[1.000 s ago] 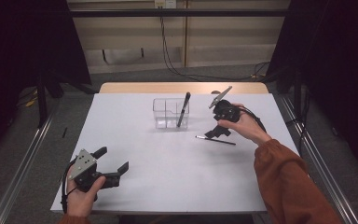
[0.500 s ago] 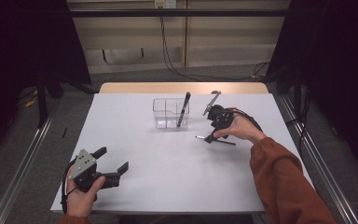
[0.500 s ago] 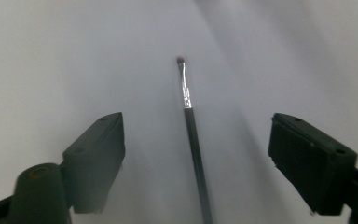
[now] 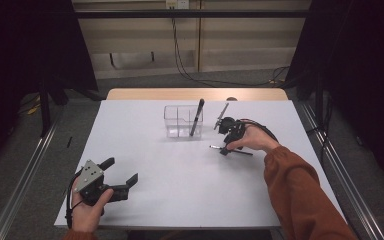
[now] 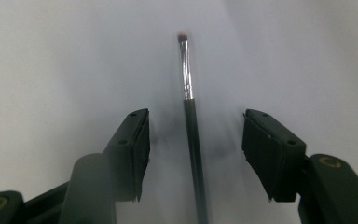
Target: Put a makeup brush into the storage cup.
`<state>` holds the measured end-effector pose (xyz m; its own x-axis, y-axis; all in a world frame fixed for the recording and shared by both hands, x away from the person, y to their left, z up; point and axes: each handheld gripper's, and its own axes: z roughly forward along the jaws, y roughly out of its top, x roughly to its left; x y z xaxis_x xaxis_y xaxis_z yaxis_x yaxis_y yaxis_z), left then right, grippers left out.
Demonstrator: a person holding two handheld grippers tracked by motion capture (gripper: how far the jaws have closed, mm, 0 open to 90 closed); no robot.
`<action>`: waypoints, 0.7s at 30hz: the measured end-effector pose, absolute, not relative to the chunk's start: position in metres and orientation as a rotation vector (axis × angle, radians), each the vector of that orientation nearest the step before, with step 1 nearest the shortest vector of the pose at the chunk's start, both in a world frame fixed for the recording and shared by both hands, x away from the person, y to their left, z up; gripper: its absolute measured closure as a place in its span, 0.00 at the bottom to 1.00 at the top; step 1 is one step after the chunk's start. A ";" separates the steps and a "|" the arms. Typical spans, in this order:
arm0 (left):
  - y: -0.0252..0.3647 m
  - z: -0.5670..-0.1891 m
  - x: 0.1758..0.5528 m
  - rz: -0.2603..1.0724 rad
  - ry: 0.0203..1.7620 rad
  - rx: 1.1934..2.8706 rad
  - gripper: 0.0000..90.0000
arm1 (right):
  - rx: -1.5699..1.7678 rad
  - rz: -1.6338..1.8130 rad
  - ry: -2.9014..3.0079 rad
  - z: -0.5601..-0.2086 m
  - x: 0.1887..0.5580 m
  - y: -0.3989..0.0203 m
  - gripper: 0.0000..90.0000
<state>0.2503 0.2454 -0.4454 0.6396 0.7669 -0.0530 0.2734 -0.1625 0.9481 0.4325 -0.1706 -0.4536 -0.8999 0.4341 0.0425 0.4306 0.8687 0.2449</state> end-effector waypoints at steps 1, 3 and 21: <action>0.245 -0.446 0.250 0.544 0.850 1.729 0.03 | 0.694 0.385 3.024 -0.455 0.432 -0.170 0.52; 0.246 -0.446 0.251 0.542 0.852 1.731 0.03 | 0.690 0.369 3.020 -0.454 0.432 -0.169 0.56; 0.245 -0.446 0.250 0.532 0.848 1.736 0.03 | 0.685 0.250 3.082 -0.452 0.434 -0.159 0.91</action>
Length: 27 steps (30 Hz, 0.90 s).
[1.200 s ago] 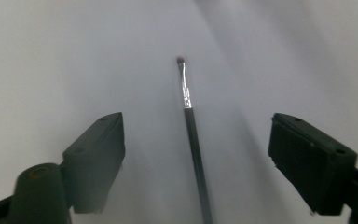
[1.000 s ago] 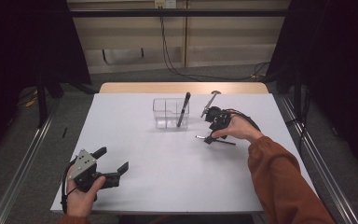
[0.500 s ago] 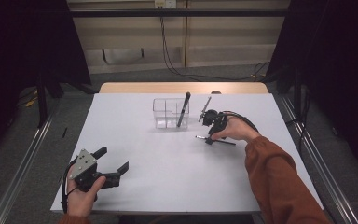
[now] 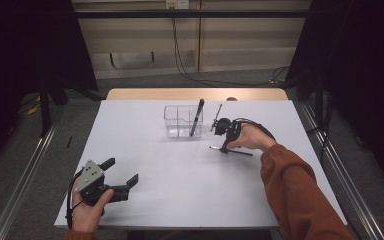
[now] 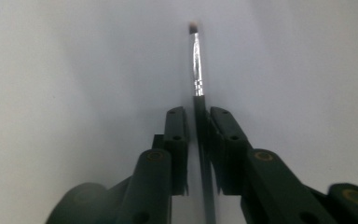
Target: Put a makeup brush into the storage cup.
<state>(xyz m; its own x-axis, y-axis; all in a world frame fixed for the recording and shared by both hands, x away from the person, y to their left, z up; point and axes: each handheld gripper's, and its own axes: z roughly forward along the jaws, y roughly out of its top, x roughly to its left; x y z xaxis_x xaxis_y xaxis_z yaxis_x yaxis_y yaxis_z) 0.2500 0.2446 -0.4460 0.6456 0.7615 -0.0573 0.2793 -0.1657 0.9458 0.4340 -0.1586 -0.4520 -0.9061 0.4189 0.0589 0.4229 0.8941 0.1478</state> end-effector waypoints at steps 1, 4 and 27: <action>0.244 -0.446 0.250 0.532 0.848 1.736 0.03 | -0.681 -0.247 -3.024 -0.452 0.435 -0.159 0.93; 0.244 -0.446 0.250 0.530 0.854 1.734 0.03 | -0.687 -0.253 -3.007 -0.452 0.436 -0.161 0.96; 0.244 -0.447 0.253 0.537 0.849 1.745 0.03 | -0.659 -0.210 -3.026 -0.451 0.436 -0.157 0.96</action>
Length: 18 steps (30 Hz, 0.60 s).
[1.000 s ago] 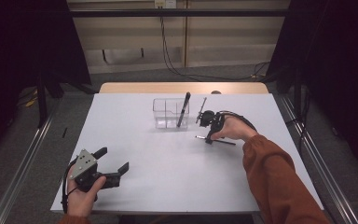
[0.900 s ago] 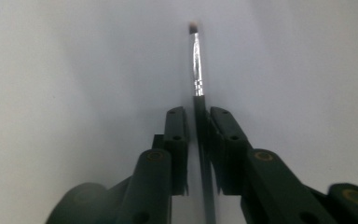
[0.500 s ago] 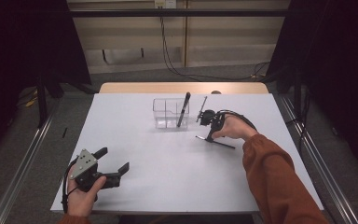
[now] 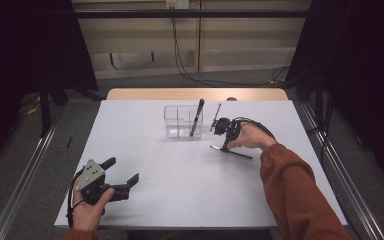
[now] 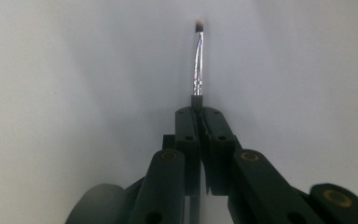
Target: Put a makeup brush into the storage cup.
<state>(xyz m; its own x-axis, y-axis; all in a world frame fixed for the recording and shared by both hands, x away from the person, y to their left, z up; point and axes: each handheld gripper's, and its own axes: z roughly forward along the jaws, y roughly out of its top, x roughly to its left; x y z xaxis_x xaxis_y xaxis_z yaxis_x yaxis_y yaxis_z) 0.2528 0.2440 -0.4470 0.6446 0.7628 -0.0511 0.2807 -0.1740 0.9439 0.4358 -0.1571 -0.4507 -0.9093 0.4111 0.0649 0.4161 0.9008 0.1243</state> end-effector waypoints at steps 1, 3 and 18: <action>0.244 -0.447 0.253 0.542 0.848 1.746 0.03 | -0.658 -0.209 -3.035 -0.450 0.436 -0.158 0.96; 0.244 -0.447 0.253 0.536 0.848 1.743 0.03 | -0.659 -0.217 -3.050 -0.448 0.435 -0.160 0.96; 0.244 -0.447 0.252 0.539 0.851 1.741 0.03 | -0.743 -0.403 -3.078 -0.429 0.425 -0.169 0.96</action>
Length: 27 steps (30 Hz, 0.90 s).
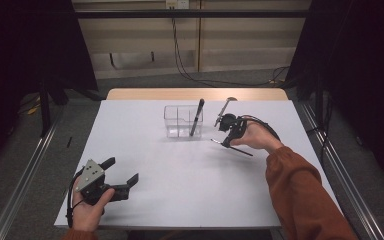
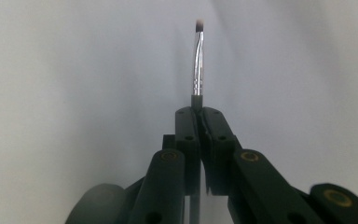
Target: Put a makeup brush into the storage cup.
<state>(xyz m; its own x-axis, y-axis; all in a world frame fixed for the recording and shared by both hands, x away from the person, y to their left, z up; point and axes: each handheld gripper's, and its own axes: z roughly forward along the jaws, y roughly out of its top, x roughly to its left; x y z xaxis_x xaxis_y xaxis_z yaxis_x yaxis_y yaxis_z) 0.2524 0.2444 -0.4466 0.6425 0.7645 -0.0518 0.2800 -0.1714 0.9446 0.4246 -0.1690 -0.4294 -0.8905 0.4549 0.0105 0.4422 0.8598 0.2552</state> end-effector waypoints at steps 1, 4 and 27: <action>0.244 -0.447 0.253 0.539 0.851 1.739 0.03 | 0.717 0.399 2.977 -0.428 0.424 -0.170 0.96; 0.245 -0.446 0.252 0.539 0.853 1.737 0.03 | 0.734 0.477 2.972 -0.423 0.423 -0.173 0.96; 0.247 -0.445 0.251 0.544 0.860 1.725 0.03 | 0.941 1.005 2.781 -0.421 0.405 -0.214 0.96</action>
<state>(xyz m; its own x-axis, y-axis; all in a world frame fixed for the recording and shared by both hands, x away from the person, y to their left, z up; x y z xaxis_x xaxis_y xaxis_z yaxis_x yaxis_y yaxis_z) 0.2507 0.2467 -0.4450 0.6338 0.7714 -0.0577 0.2775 -0.1571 0.9478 0.4052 -0.2137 -0.4212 -0.8152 0.5561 0.1619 0.5311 0.6065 0.5917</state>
